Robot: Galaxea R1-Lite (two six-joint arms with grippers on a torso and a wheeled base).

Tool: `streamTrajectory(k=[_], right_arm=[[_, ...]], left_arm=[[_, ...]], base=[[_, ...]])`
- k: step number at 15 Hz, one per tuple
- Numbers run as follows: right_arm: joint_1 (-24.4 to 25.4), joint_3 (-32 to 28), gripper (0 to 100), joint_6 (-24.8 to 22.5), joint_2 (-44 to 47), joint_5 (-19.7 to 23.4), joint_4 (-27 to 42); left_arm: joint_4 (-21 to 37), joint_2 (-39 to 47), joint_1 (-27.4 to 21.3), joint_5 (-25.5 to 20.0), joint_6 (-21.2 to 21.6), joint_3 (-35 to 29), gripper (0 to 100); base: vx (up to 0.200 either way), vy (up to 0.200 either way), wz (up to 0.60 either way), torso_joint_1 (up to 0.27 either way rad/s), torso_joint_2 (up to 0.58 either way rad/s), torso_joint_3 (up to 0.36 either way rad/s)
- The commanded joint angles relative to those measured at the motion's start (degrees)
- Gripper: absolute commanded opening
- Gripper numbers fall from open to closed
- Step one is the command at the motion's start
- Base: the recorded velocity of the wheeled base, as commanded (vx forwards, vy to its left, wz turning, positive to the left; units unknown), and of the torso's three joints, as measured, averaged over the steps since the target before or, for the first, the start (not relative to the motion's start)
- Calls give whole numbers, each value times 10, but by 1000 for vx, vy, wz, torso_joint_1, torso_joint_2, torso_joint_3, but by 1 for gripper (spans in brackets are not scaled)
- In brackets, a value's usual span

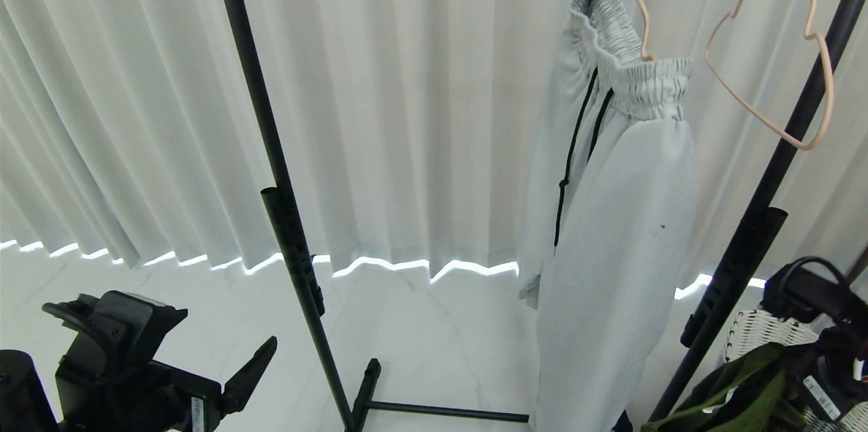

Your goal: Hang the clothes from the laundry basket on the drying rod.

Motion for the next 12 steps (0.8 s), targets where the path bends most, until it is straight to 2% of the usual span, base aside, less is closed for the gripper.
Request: streamTrajectory(k=[1, 3, 4, 7, 10, 12], right_arm=[[20, -45, 0, 66, -71, 22, 17], [60, -56, 0, 167, -84, 37, 3], [65, -55, 0, 186, -89, 36, -2], [68, -60, 0, 179, -93, 35, -7], [70, -58, 0, 139, -99, 38, -14], [70, -56, 0, 135, -100, 38, -13]], left_arm=[[0, -2, 0, 0, -2, 0, 100], [0, -8, 0, 0, -6, 0, 100], [0, -15, 1, 0, -6, 0, 100], [17, -44, 0, 3, -6, 0, 100], [33, -61, 0, 2, -5, 0, 100], [34, -56, 0, 3, -4, 0, 100]], base=[[0, 0, 0, 0, 0, 0], [0, 0, 0, 0, 0, 0], [0, 0, 0, 0, 0, 0], [-200, 0, 0, 2, 2, 2], [-200, 0, 0, 4, 5, 2], [-200, 0, 0, -7, 5, 7]])
